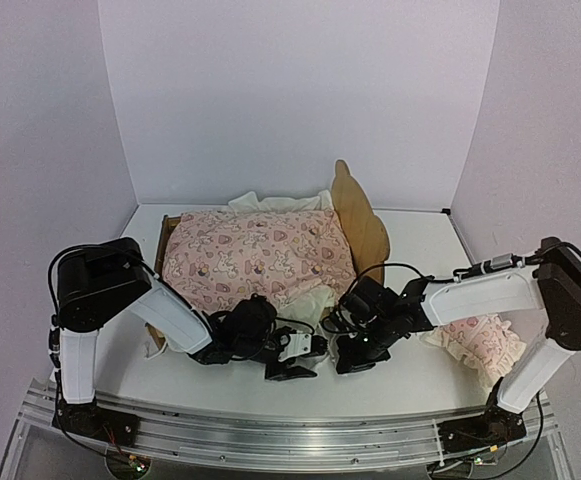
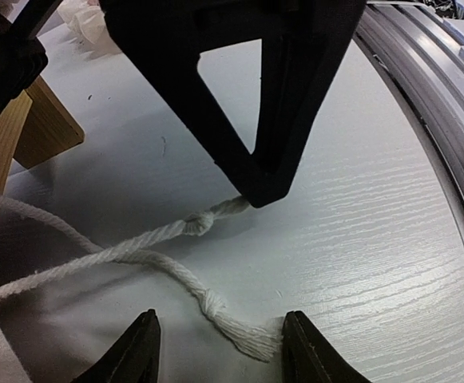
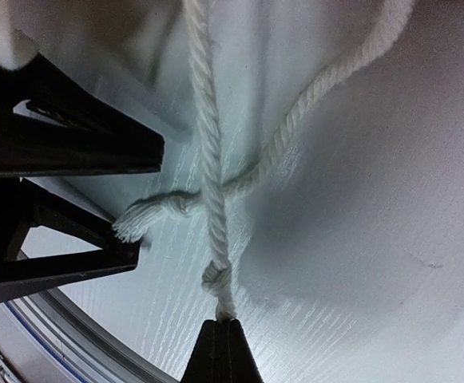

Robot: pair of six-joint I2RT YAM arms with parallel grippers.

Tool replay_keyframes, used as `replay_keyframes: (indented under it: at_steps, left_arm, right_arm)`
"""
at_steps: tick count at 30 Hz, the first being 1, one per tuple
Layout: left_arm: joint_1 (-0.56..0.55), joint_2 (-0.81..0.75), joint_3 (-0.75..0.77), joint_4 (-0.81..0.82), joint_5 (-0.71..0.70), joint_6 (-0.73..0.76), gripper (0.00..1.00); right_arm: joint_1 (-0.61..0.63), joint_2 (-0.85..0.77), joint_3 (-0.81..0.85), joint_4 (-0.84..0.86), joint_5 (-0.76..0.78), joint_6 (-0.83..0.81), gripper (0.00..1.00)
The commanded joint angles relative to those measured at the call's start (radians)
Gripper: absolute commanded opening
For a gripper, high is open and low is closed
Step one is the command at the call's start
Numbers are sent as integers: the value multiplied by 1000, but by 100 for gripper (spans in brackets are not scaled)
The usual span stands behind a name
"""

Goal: Set up the pet bed

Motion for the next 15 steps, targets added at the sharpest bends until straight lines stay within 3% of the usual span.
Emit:
replay_keyframes:
  at_steps: [1, 6, 11, 15]
  left_arm:
    - [3, 41, 23, -52, -62, -3, 45]
    - [5, 46, 24, -64, -91, 0, 2]
    - [28, 16, 54, -82, -129, -15, 0]
    - [66, -31, 116, -173, -35, -23, 0]
  right_arm:
    - [-13, -1, -10, 7, -3, 14, 0]
    - [-16, -74, 30, -45, -12, -18, 0]
    - [-30, -150, 106, -285, 62, -94, 0]
    - [-67, -189, 183, -489, 128, -125, 0]
